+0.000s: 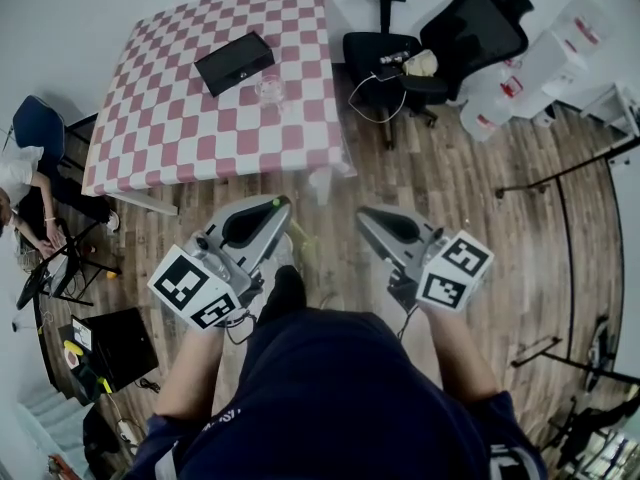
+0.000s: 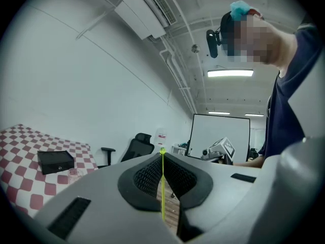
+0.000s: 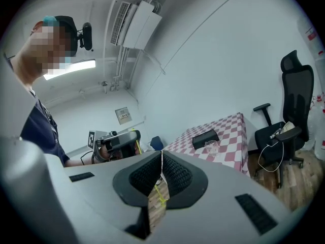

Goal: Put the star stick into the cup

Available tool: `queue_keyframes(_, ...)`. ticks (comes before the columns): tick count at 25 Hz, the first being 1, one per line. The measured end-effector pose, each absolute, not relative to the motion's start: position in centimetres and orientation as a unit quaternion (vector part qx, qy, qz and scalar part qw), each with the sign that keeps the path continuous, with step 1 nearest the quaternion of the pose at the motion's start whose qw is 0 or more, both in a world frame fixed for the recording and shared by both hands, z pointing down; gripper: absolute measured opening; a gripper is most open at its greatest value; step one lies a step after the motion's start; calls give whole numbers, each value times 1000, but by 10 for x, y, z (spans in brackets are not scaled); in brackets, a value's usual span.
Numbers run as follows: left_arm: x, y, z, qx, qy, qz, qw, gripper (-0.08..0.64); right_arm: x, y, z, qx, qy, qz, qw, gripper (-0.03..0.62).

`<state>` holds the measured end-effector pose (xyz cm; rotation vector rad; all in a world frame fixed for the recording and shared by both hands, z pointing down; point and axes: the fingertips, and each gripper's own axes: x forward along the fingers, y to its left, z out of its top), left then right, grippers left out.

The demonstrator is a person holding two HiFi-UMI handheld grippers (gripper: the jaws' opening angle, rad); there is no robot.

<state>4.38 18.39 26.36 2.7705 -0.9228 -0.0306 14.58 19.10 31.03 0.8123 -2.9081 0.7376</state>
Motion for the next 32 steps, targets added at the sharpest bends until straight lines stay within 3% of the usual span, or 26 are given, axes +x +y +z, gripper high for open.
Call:
queue_keyframes(19, -58, -23, 306, 944, -288, -5, 162, 34, 56, 9, 350, 315, -899, 301, 45, 18)
queue_keyframes(32, -87, -133, 290, 959, -255, 1, 127, 34, 28, -61, 349, 352, -881, 312, 45, 18)
